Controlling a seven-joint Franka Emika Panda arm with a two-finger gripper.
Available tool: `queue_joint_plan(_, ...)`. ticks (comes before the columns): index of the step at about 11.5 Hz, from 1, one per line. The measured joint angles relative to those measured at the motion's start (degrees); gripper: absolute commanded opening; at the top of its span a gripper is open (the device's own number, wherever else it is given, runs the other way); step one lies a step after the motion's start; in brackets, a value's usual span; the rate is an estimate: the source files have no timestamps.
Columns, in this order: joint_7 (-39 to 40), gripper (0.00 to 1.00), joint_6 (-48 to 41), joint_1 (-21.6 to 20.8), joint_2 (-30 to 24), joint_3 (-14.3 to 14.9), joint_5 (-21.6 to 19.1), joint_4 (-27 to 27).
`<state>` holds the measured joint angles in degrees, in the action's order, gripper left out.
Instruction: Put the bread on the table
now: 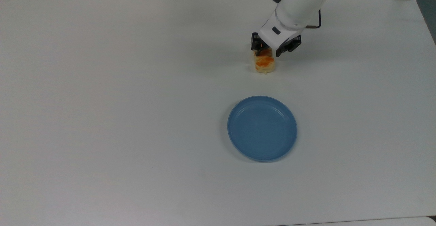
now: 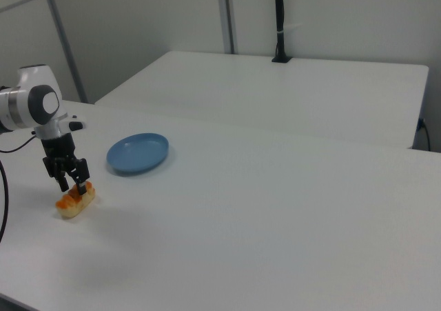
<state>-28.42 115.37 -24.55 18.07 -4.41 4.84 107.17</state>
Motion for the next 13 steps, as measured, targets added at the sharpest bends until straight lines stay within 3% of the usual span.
queue_joint_plan(4, -0.18, 1.0, -0.82, 0.44, -0.74, 0.02, 0.04, -0.44)
queue_joint_plan(6, -0.2, 1.0, -5.32, 2.43, -4.77, -0.48, 0.04, -3.19)
queue_joint_plan(8, 3.53, 1.0, -14.27, 9.01, -10.08, -3.43, 0.04, -8.07)
queue_joint_plan(10, 12.37, 1.0, -20.12, 15.95, -12.98, -3.74, -0.34, -12.71)
queue_joint_plan(11, 17.16, 1.0, -21.14, 19.67, -13.89, -3.21, -0.86, -14.08)
queue_joint_plan(13, 25.47, 1.0, -21.94, 23.17, -14.68, 1.32, -1.61, -14.55)
